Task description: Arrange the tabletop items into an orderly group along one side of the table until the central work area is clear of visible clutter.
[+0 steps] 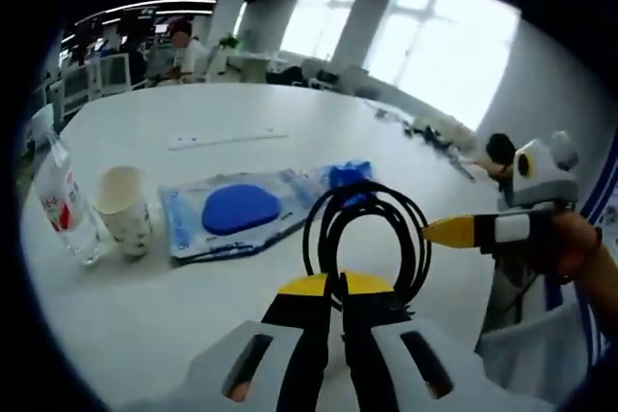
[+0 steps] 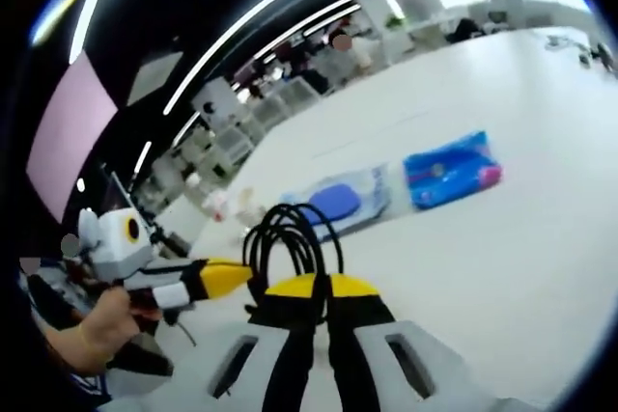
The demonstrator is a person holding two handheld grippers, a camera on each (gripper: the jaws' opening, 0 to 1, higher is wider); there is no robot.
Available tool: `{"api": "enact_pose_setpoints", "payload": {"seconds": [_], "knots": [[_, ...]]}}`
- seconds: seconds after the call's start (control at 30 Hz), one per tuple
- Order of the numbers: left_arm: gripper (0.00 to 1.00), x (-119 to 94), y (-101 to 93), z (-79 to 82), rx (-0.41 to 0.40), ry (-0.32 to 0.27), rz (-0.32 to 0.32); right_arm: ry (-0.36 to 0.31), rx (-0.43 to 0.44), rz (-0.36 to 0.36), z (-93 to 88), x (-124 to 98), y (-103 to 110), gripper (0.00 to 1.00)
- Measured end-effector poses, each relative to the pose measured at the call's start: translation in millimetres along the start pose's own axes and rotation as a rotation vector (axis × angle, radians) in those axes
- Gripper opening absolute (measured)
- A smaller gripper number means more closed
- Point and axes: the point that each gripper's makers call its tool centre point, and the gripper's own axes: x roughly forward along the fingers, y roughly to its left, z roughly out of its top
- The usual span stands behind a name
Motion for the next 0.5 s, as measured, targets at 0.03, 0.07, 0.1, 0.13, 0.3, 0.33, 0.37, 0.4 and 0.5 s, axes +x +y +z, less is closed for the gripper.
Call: {"api": "enact_pose_setpoints", "payload": {"seconds": [0.03,0.07,0.1,0.13,0.3,0.33,0.37,0.4,0.5], "knots": [[0.02,1.7,-0.7,0.4,0.000,0.003,-0.003,-0.002,0.009,-0.001,1.5,-0.6,-2.9,0.00],[0.02,4.0,-2.0,1.3,-0.005,0.005,-0.009,-0.002,0.017,-0.003,2.3,-0.8,-4.7,0.00],[0.02,5.6,-2.9,2.0,-0.008,0.006,-0.012,-0.002,0.022,-0.007,3.5,-1.0,-7.6,0.00],[0.02,7.2,-3.7,2.8,-0.013,0.008,-0.015,0.001,0.029,-0.011,3.9,-0.8,-10.0,0.00],[0.03,18.2,-6.4,5.2,-0.037,0.018,-0.020,0.001,0.052,-0.016,8.5,-1.9,-19.7,0.00],[0.03,20.3,-7.0,5.8,-0.039,0.019,-0.022,0.001,0.053,-0.018,9.8,-1.7,-22.5,0.00],[0.03,23.0,-7.8,6.0,-0.047,0.023,-0.023,0.004,0.058,-0.020,10.1,-1.5,-24.6,0.00],[0.02,24.7,-8.1,6.2,-0.055,0.024,-0.023,0.005,0.060,-0.022,10.4,-1.5,-26.1,0.00],[0.02,31.3,-10.4,5.1,-0.067,0.032,-0.022,0.023,0.090,-0.037,9.5,-0.6,-35.3,0.00]]}}
